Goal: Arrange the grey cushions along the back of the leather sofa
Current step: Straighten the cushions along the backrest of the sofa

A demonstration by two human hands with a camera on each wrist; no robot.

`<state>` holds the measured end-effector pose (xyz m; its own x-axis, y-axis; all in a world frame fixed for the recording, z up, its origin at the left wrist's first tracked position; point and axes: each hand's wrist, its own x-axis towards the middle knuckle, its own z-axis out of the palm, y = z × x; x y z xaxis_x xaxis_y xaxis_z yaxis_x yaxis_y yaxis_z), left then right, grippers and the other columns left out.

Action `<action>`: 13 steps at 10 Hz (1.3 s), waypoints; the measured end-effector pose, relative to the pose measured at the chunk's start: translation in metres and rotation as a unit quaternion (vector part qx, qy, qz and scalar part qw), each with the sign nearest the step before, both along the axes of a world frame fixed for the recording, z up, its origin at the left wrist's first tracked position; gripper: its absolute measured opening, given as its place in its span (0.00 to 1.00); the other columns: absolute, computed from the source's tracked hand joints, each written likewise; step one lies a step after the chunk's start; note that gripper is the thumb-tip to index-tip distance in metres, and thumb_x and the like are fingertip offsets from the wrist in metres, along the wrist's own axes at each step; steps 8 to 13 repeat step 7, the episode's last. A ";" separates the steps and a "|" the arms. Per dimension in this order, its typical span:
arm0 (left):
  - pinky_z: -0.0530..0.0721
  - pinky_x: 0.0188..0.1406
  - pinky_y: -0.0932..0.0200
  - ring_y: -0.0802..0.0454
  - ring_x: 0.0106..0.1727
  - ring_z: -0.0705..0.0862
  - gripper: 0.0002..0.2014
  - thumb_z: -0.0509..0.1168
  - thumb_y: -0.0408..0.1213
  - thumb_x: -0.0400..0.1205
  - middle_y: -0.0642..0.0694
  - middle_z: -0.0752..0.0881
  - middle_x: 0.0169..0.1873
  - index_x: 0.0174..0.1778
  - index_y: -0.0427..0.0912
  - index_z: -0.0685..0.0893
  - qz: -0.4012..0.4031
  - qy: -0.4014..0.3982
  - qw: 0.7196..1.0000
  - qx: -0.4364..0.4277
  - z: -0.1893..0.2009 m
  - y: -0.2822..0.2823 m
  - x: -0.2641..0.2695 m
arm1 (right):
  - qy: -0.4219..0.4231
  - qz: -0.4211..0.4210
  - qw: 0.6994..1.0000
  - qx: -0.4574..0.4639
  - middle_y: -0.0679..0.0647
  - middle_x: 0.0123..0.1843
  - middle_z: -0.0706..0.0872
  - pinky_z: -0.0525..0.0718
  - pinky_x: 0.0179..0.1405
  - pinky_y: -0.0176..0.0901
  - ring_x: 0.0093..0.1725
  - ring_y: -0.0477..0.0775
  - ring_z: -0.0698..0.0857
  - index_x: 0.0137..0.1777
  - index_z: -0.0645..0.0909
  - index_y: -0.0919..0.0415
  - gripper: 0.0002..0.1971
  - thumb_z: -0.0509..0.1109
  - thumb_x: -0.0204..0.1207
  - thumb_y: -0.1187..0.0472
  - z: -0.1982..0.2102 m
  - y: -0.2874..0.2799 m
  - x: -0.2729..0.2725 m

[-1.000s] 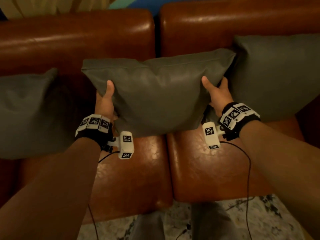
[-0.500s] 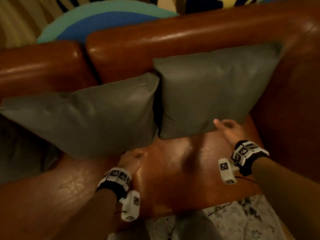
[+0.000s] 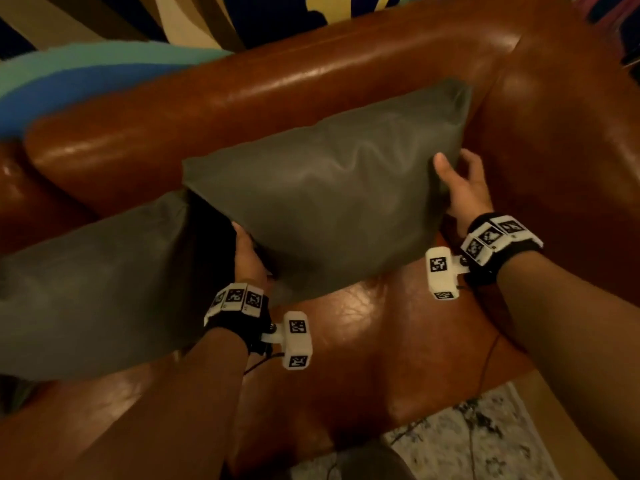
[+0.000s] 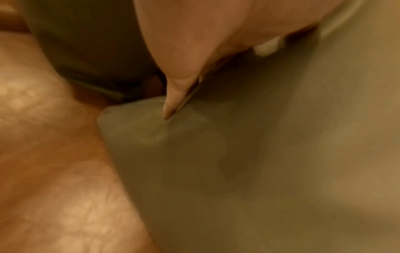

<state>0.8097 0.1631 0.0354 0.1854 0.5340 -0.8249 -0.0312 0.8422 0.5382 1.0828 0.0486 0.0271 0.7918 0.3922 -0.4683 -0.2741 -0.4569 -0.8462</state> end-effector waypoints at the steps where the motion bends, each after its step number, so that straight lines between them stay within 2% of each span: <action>1: 0.68 0.79 0.39 0.46 0.76 0.72 0.41 0.48 0.73 0.76 0.53 0.74 0.73 0.80 0.50 0.68 -0.056 -0.001 0.998 0.013 0.004 -0.003 0.035 | -0.019 -0.052 0.998 0.014 0.42 0.61 0.87 0.85 0.67 0.57 0.59 0.48 0.87 0.72 0.73 0.39 0.41 0.78 0.57 0.32 0.005 -0.011 0.033; 2: 0.67 0.77 0.29 0.41 0.81 0.68 0.57 0.51 0.86 0.55 0.51 0.67 0.83 0.81 0.61 0.61 -0.066 0.046 0.995 0.062 -0.041 0.020 0.043 | -0.008 -0.023 0.999 -0.033 0.42 0.67 0.84 0.82 0.69 0.62 0.64 0.53 0.85 0.71 0.70 0.32 0.46 0.75 0.50 0.23 0.004 -0.013 0.053; 3: 0.66 0.75 0.25 0.38 0.81 0.67 0.50 0.51 0.81 0.63 0.50 0.66 0.83 0.81 0.62 0.60 -0.088 0.067 0.992 0.061 -0.028 0.025 0.038 | -0.010 0.021 0.999 -0.041 0.45 0.71 0.81 0.79 0.71 0.64 0.67 0.57 0.83 0.74 0.66 0.32 0.44 0.71 0.55 0.23 0.004 -0.007 0.055; 4: 0.70 0.71 0.36 0.40 0.81 0.68 0.42 0.51 0.75 0.72 0.49 0.67 0.82 0.82 0.59 0.62 -0.112 0.064 0.989 0.070 -0.011 0.018 0.029 | 0.003 0.012 1.000 -0.023 0.47 0.74 0.79 0.79 0.72 0.64 0.69 0.57 0.81 0.77 0.64 0.34 0.45 0.72 0.57 0.27 0.004 -0.009 0.050; 5: 0.69 0.74 0.41 0.41 0.79 0.70 0.38 0.52 0.71 0.75 0.49 0.68 0.81 0.81 0.59 0.63 -0.143 0.097 0.977 0.121 -0.019 0.012 0.001 | -0.012 -0.023 1.000 -0.013 0.45 0.77 0.78 0.78 0.73 0.60 0.71 0.54 0.80 0.78 0.64 0.33 0.46 0.74 0.57 0.28 0.002 -0.022 0.037; 6: 0.75 0.74 0.38 0.39 0.72 0.78 0.35 0.59 0.68 0.70 0.45 0.78 0.74 0.72 0.57 0.74 -0.286 0.199 0.923 0.164 -0.020 0.003 -0.048 | -0.092 -0.055 0.994 -0.037 0.47 0.79 0.76 0.76 0.75 0.52 0.74 0.54 0.78 0.78 0.64 0.37 0.43 0.73 0.63 0.30 -0.001 -0.043 0.013; 7: 0.83 0.64 0.45 0.36 0.63 0.85 0.17 0.61 0.47 0.81 0.38 0.87 0.61 0.62 0.45 0.83 -0.445 0.285 0.823 0.207 -0.001 -0.027 -0.112 | -0.069 -0.023 0.992 -0.107 0.49 0.70 0.84 0.81 0.71 0.61 0.70 0.59 0.83 0.62 0.76 0.30 0.39 0.74 0.48 0.20 -0.030 -0.093 -0.023; 13: 0.83 0.64 0.45 0.36 0.63 0.85 0.17 0.61 0.47 0.81 0.38 0.87 0.61 0.62 0.45 0.83 -0.445 0.285 0.823 0.207 -0.001 -0.027 -0.112 | -0.069 -0.023 0.992 -0.107 0.49 0.70 0.84 0.81 0.71 0.61 0.70 0.59 0.83 0.62 0.76 0.30 0.39 0.74 0.48 0.20 -0.030 -0.093 -0.023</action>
